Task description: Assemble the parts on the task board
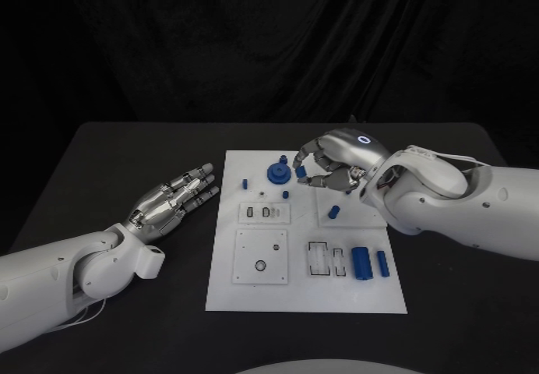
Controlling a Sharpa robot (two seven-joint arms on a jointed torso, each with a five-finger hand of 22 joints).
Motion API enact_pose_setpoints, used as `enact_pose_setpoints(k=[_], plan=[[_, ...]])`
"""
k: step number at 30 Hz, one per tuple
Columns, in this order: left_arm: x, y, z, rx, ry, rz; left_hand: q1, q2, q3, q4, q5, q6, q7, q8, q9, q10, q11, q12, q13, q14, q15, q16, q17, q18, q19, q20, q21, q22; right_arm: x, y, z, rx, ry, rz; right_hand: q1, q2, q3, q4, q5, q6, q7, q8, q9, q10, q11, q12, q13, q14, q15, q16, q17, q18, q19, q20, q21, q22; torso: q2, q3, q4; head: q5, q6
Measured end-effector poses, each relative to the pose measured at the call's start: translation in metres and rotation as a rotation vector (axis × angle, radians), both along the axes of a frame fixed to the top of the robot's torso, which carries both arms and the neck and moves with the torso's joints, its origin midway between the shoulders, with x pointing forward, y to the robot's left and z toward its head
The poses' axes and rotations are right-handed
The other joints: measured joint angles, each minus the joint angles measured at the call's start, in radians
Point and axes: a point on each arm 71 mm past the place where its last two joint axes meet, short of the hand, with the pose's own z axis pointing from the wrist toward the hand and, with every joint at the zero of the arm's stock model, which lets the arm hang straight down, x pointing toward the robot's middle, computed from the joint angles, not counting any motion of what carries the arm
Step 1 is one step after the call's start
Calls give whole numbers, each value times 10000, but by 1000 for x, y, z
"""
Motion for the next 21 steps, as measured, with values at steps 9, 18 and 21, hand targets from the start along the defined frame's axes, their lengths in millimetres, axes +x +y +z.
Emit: enact_pose_setpoints(k=[9,18,21], plan=[[-2,-1,1,-41,15,-43,-40,-40,0,0,0,0,0,0,9,0,0,36,-1,0,0,0,-1,0,0,0,0,-1,-2,31,-37,-520,824,349,108,-28,-28,-28,39,0,0,0,-1,-1,0,0,-1,0,0,0,0,0,0,0,-215,0,0,-21,5,22,-18],[-2,1,1,-18,10,-6,-40,-40,56,1,40,0,0,0,8,0,-1,34,-2,0,0,0,-2,0,-1,0,0,-1,-2,41,-52,-1168,1282,282,119,-42,-29,-27,37,-1,-1,1,-1,0,0,-40,-1,0,0,0,0,1,-1,0,-293,-1,-2,-18,2,59,-81],[-1,0,0,-13,6,-8,-40,-40,56,1,40,0,0,0,8,0,-1,34,-3,0,0,0,-2,0,0,-1,0,6,-2,42,-55,-1330,1377,219,118,-42,-29,-27,37,-2,1,1,-1,-1,0,-40,-2,0,0,-17,0,1,-1,0,-333,-1,-2,-15,-5,59,-111]])
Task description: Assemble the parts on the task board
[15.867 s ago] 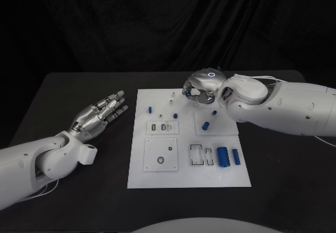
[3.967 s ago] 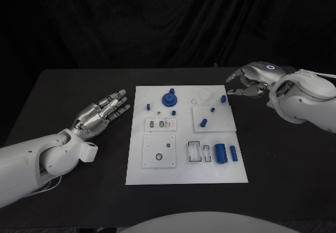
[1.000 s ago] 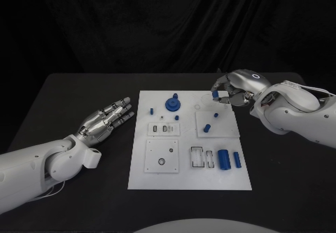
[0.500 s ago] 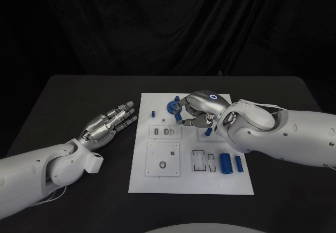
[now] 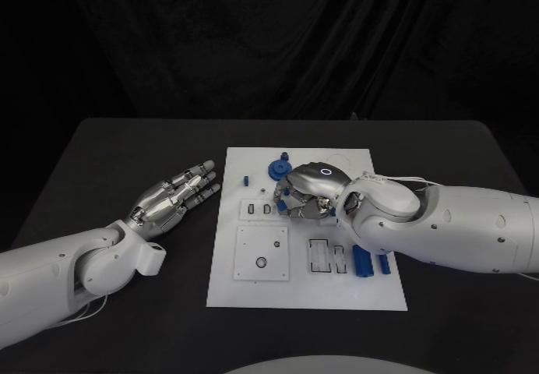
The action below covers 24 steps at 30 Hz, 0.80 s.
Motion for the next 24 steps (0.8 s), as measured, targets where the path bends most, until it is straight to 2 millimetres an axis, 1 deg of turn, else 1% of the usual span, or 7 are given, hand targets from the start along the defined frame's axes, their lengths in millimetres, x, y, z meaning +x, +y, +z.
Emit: enact_pose_setpoints(k=[6,9,14,19,21,23,24], plan=[[1,-1,0,11,-7,1,0,0,0,0,0,0,0,0,0,0,0,0,0,0,0,0,0,0,0,0,0,-1,2,-1,-2,-217,81,-125,-10,-2,0,0,-45,-64,-38,2,1,0,0,-22,0,0,0,-32,0,0,-38,38,-69,0,2,5,-5,-35,-50],[2,0,-1,31,-12,30,0,0,0,0,0,0,0,0,-1,0,0,-1,-1,0,0,0,-1,0,0,0,0,-1,2,-1,-2,-250,86,-152,-84,-6,0,0,-47,-95,-14,145,0,0,0,-39,-1,0,0,-32,0,0,-38,38,-83,0,4,6,-1,-39,-86],[3,1,-1,41,-16,38,0,0,0,0,0,0,0,0,-1,0,0,-1,-1,0,0,0,-1,0,0,0,0,-2,2,-2,-2,-282,85,-175,-94,4,-1,1,-93,-116,0,155,1,0,0,-38,-1,0,0,-32,0,-1,-38,38,-83,-1,5,5,1,-32,-120],[3,1,-1,46,-18,38,0,0,0,0,0,0,0,0,-1,0,0,-1,-1,-1,-1,0,-1,0,0,-1,0,-2,3,-2,-2,-320,86,-198,-170,-25,-23,-20,-243,-316,57,394,2,-19,60,-39,1,0,0,-32,0,0,-59,59,-142,-1,5,0,1,-21,-145],[3,0,-1,45,-18,34,0,0,-1,0,0,0,0,0,-1,0,0,-1,-2,-1,-1,0,-1,-1,0,0,0,-2,3,-2,-2,-333,90,-199,-188,-11,-28,-25,-340,-352,66,409,4,-3,75,-39,6,30,40,-70,0,-1,-74,74,-142,-1,5,-3,3,-19,-151],[4,1,-1,47,-19,36,0,0,0,0,0,0,0,0,-1,0,0,-1,-2,-1,-1,0,-2,0,-1,0,0,-3,4,-3,-2,-368,105,-207,-347,-11,-36,-16,-587,-553,115,404,513,-16,109,-38,7,-1,75,-70,0,-1,-74,74,-142,-1,5,-3,4,-19,-159],[4,1,-1,49,-19,38,0,0,-1,0,0,0,0,0,-2,0,0,-1,-2,-1,-1,0,-2,0,-1,0,0,-3,4,-3,-2,-389,115,-212,-412,-30,-59,7,-695,-659,147,330,602,-4,145,-50,7,11,88,-70,0,-1,-74,74,-156,-1,5,-4,4,-19,-164]])
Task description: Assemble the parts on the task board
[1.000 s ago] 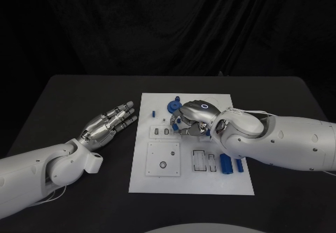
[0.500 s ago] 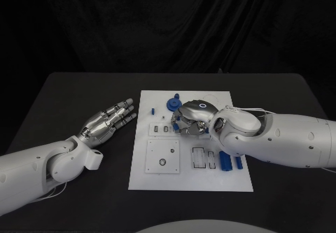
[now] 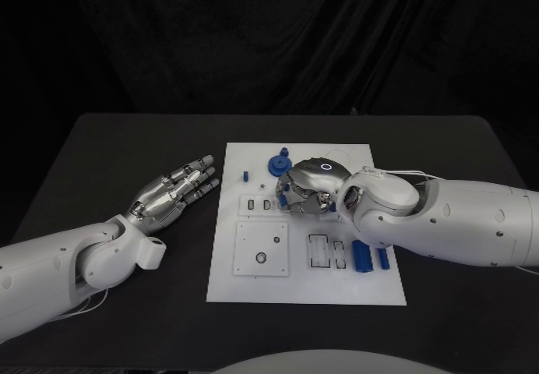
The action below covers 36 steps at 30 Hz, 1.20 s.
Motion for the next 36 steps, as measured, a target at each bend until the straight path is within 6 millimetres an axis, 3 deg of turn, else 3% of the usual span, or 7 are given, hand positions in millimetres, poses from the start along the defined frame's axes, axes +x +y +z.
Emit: enact_pose_setpoints(k=[5,12,25,28,31,33,36], plan=[[0,0,0,6,-1,6,0,0,0,0,0,0,0,0,0,0,0,-1,-1,0,0,0,-1,0,0,0,0,0,1,-1,-2,-110,74,-14,-235,-47,-104,106,-439,-760,145,-707,-286,0,0,-69,-1,-12,60,-57,0,0,-39,39,-125,0,-1,0,3,0,-28],[1,1,0,18,-5,18,0,0,42,-42,0,0,0,0,0,0,0,-1,-1,0,0,0,-1,0,0,0,0,-1,1,2,-3,-175,122,57,-245,-32,-105,106,-603,-1479,198,-1586,-772,-53,53,-144,-1,-12,59,-112,0,0,-71,71,-287,0,-3,0,4,-3,-81],[2,1,-2,28,8,23,0,0,69,-14,0,0,0,0,-1,0,0,-1,-2,-38,37,0,-1,-1,0,0,0,-3,2,3,-3,-203,135,97,-188,-95,-163,108,-835,-1678,168,-1898,-995,-125,54,-183,-2,-12,59,-113,0,1,-71,71,-346,-1,-9,0,3,-7,-162],[1,1,-2,30,14,28,0,0,69,-14,0,0,0,0,-1,0,0,-1,-2,-38,37,0,-1,0,0,0,0,-3,2,1,-2,-190,123,93,-319,-282,-287,232,-1190,-1828,156,-2076,-1145,-161,17,-198,-3,-12,59,-113,0,1,-71,71,-371,-1,-9,0,3,-1,-172],[1,2,-2,34,18,46,-1,-1,69,-14,0,0,0,0,-1,0,0,-1,-2,-38,37,0,-1,0,0,0,0,-3,0,-1,-2,-145,100,102,-452,-626,-380,526,-1660,-2018,115,-2260,-1341,-189,44,-222,-4,-12,59,-113,0,1,-71,71,-391,-1,-10,5,-5,47,-181],[0,2,-2,34,21,54,-54,-55,131,-77,0,0,0,0,-1,0,-1,-1,0,-38,37,0,-2,0,5,5,0,2,-1,-4,-2,-111,97,109,-547,-950,-449,617,-1832,-2192,124,-2387,-1480,-235,17,-222,-4,-12,59,-113,0,0,-71,71,-392,-1,-16,12,-13,83,-185],[-2,2,-1,54,12,81,-129,-129,252,-197,49,109,35,62,14,28,27,53,16,-33,41,0,1,1,93,92,64,41,-6,-8,-1,60,34,151,-1012,-1180,-616,666,-1866,-2455,70,-2512,-1678,-234,17,-222,-4,-12,59,-113,0,0,-71,71,-392,-1,-46,24,-16,116,-186]])
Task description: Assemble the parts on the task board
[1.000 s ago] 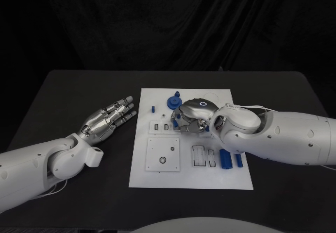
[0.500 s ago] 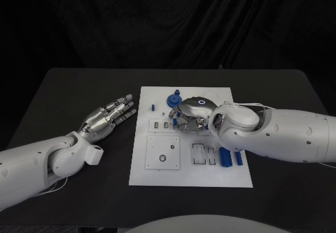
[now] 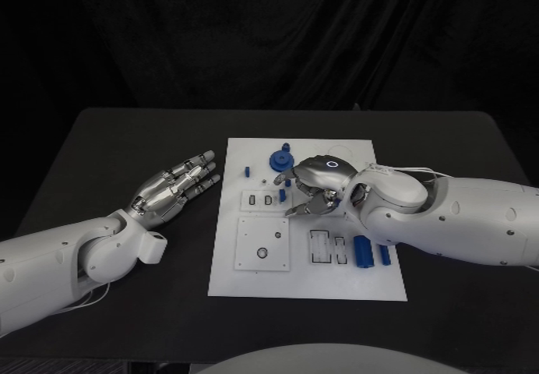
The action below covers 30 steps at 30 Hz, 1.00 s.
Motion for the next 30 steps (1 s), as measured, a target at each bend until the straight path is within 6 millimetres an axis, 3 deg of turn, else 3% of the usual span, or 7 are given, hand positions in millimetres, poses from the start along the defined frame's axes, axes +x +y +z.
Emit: enact_pose_setpoints(k=[6,11,16,21,23,25,30], plan=[[-7,-1,2,320,-185,146,-25,-272,295,-295,5,227,107,52,15,239,158,275,56,245,-7,122,96,160,274,149,216,97,-8,-13,14,694,-594,82,-426,-160,-112,5,0,-252,-30,-98,-197,-31,-31,-39,-1,0,0,0,0,1,38,-37,0,0,-211,50,-5,194,-135],[-10,3,13,881,-703,445,-5,-729,764,-309,272,876,40,233,84,1542,786,1734,311,2898,222,1213,1039,159,2485,309,1608,728,-7,-22,28,1286,-1303,165,-630,-245,-262,17,0,-146,-36,-163,-225,9,-81,-39,-1,0,0,44,0,0,73,-72,137,0,-618,172,-64,471,-299],[0,3,39,1543,-1735,900,190,-1145,1178,54,220,1596,310,442,171,2985,1449,3685,806,4937,761,3392,1966,148,4643,538,2985,1326,-3,-32,38,1776,-1963,225,-568,167,38,-21,0,734,-38,158,-111,189,-105,161,-1,38,-39,274,0,1,251,-144,594,0,-1075,315,-175,757,-461],[6,-5,51,2058,-2384,1028,232,-1449,1470,608,-662,2831,887,950,318,3792,2006,5556,1678,5382,1127,6106,3099,-159,5868,699,4162,1907,5,-43,39,1944,-2296,84,-376,602,266,-64,0,1183,-32,294,-101,189,-105,280,-2,9,-70,396,0,1,377,-161,899,0,-1448,448,-283,893,-561],[10,-12,54,2453,-2626,935,394,-1484,1675,831,-919,3579,1139,1327,387,4640,1901,6549,2112,5778,993,7460,3600,-159,6527,639,4720,2194,10,-50,38,1953,-2378,-66,-221,757,380,-68,0,1321,13,317,-114,188,-105,280,-2,9,-70,396,0,1,412,-126,940,-1,-1576,493,-325,939,-588],[12,-19,54,2968,-2860,759,497,-1461,1884,1037,-1382,4075,1230,1607,402,5494,1493,7374,2517,6486,602,8880,4124,-62,7586,477,5677,2708,15,-58,38,1943,-2430,-251,-108,870,419,-108,40,1480,44,383,-129,188,-105,280,-2,9,-70,396,0,1,413,-125,940,0,-1699,543,-358,989,-608],[17,-37,49,4483,-3500,236,-115,-1348,1708,1174,-2714,4891,1090,2058,393,6890,694,8957,3745,7818,-134,11048,5007,166,8565,-22,7629,3947,22,-76,33,1927,-2353,-716,29,1008,486,-92,358,1693,39,391,-174,220,-72,282,-3,10,-69,397,0,1,448,-90,959,-1,-1891,613,-423,1105,-617]])
